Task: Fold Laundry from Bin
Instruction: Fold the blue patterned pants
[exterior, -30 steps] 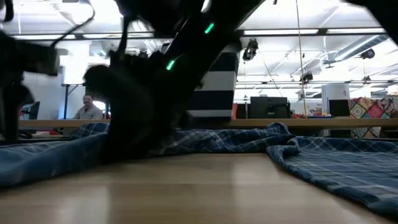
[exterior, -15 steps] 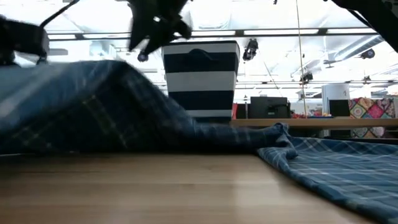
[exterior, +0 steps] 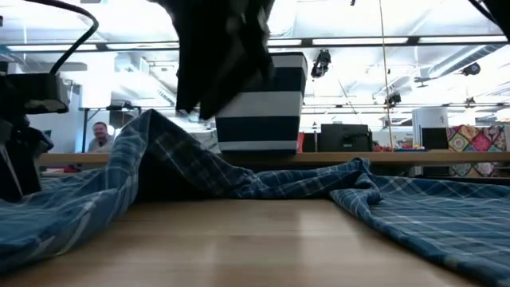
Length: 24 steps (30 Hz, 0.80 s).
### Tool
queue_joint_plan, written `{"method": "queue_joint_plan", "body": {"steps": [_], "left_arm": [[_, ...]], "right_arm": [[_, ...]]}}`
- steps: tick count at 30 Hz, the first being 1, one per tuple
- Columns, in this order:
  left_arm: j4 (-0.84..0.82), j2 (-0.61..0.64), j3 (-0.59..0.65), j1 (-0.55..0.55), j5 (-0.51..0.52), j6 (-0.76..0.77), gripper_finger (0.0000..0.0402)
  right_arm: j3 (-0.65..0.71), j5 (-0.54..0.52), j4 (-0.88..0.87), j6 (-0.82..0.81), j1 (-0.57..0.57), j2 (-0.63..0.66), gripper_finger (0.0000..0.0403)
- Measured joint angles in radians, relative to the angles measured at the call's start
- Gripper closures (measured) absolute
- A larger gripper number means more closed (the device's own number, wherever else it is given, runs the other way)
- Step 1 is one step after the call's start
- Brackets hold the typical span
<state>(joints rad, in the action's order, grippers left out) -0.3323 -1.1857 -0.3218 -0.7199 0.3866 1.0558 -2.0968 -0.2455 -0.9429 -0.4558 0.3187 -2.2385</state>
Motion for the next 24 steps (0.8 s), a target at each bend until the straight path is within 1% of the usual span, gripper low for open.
{"method": "queue_joint_plan", "body": {"steps": [3, 6, 7, 9, 11, 13, 16, 19, 22, 24], "left_arm": [[0.023, -0.023, 0.0, 0.004, 0.015, -0.038, 0.0169], [0.025, -0.029, 0.0, 0.009, 0.018, -0.038, 0.0169], [0.025, -0.03, 0.0, 0.014, 0.019, -0.038, 0.0169], [0.025, -0.03, 0.001, 0.034, 0.027, -0.038, 0.0169], [0.031, -0.033, 0.003, 0.081, 0.035, -0.062, 0.0169], [0.048, -0.041, 0.004, 0.144, 0.041, -0.119, 0.0169], [0.109, -0.071, 0.005, 0.263, 0.047, -0.247, 0.0169], [0.228, -0.117, 0.006, 0.376, 0.04, -0.371, 0.0169], [0.374, -0.164, 0.002, 0.453, 0.009, -0.495, 0.0169], [0.416, -0.187, -0.025, 0.476, -0.014, -0.548, 0.0169]], "right_arm": [[0.085, -0.007, 0.157, -0.035, 0.026, -0.045, 0.0204], [0.128, 0.003, 0.31, -0.043, 0.033, -0.105, 0.0204], [0.13, 0.001, 0.351, -0.038, 0.036, -0.12, 0.0204], [0.123, 0.032, 0.487, -0.024, 0.038, -0.145, 0.0204], [0.12, 0.051, 0.559, -0.017, 0.039, -0.168, 0.0204], [0.088, 0.068, 0.61, -0.03, 0.037, -0.171, 0.0204], [0.022, 0.063, 0.596, 0.005, 0.036, -0.155, 0.0204], [-0.066, 0.07, 0.586, 0.059, 0.028, -0.134, 0.0204], [-0.126, 0.074, 0.54, 0.074, 0.01, -0.129, 0.0204], [-0.155, 0.071, 0.444, 0.073, -0.005, -0.131, 0.0204]]}}
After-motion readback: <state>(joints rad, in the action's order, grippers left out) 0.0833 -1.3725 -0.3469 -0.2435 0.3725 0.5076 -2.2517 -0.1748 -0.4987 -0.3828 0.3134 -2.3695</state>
